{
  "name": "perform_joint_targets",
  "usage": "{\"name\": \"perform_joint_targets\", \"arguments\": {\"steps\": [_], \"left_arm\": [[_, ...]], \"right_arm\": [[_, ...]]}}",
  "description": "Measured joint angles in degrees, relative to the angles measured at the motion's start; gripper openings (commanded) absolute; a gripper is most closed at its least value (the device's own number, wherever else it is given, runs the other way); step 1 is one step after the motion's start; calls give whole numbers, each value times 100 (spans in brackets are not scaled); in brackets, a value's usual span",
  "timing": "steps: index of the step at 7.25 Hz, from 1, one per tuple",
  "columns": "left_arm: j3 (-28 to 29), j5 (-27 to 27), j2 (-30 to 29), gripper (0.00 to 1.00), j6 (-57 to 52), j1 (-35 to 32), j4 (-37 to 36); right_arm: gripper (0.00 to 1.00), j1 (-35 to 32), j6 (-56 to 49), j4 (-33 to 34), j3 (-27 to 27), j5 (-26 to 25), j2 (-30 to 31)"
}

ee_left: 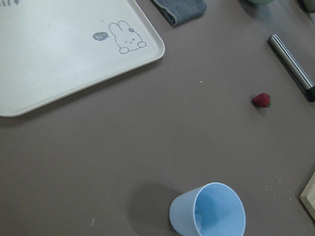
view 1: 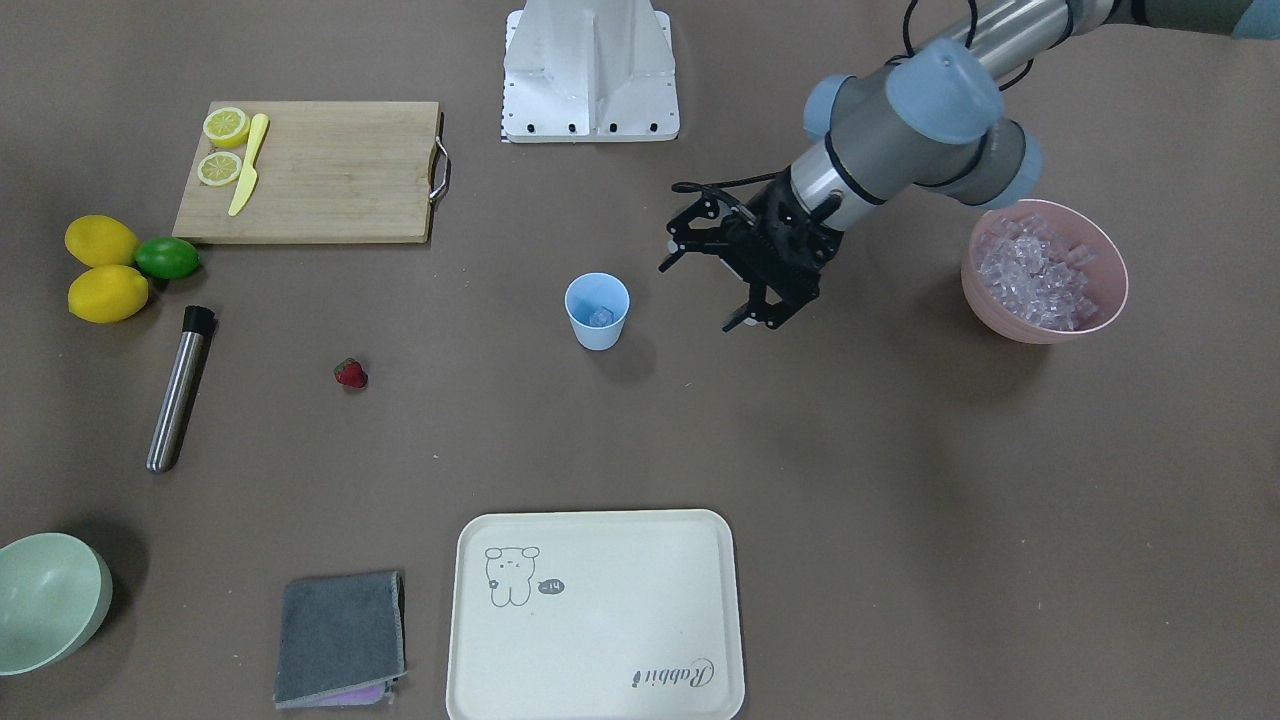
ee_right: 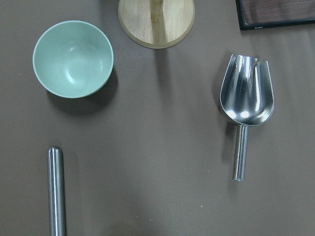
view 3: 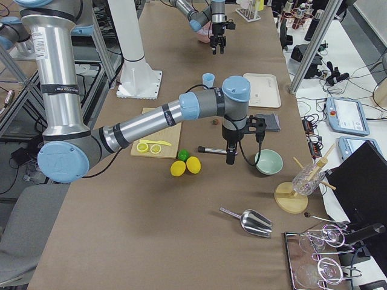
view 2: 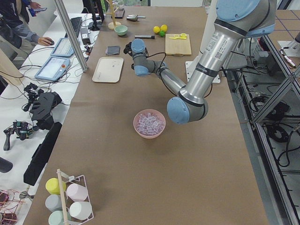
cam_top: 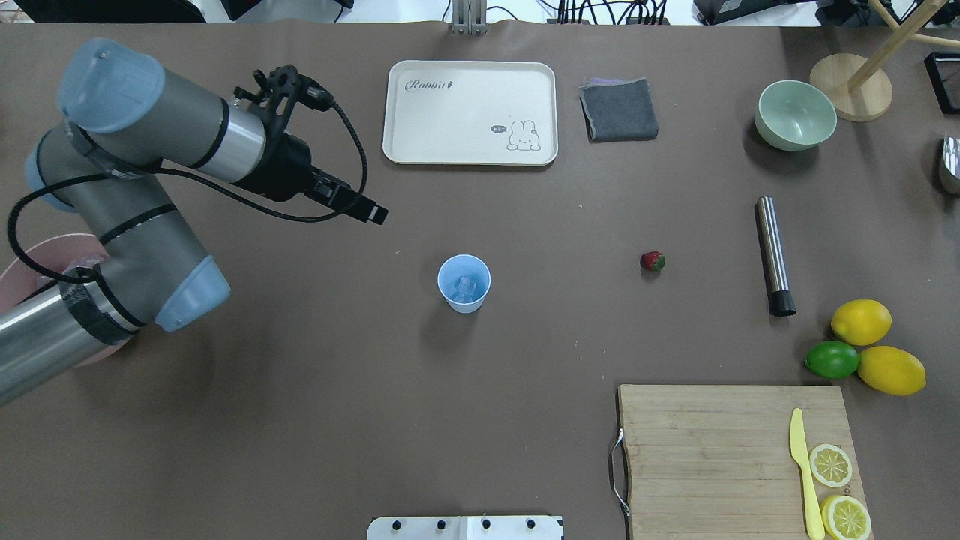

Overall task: Mash ice and strawberries in cup
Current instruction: 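Move the left gripper back to the pink ice bowl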

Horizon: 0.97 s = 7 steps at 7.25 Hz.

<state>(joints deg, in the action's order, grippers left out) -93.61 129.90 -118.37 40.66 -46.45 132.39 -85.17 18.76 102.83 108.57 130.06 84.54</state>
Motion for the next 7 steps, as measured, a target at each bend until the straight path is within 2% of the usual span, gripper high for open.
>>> {"name": "perform_joint_targets", "arguments": {"steps": [4, 7], "left_arm": [[20, 1115, 817, 96, -1818, -1133, -31], [111, 1550, 1624, 96, -3136, -1784, -53]], "right_arm": [[100, 45, 4, 2, -59, 10, 37], [100, 107, 3, 1, -64, 18, 64]]}}
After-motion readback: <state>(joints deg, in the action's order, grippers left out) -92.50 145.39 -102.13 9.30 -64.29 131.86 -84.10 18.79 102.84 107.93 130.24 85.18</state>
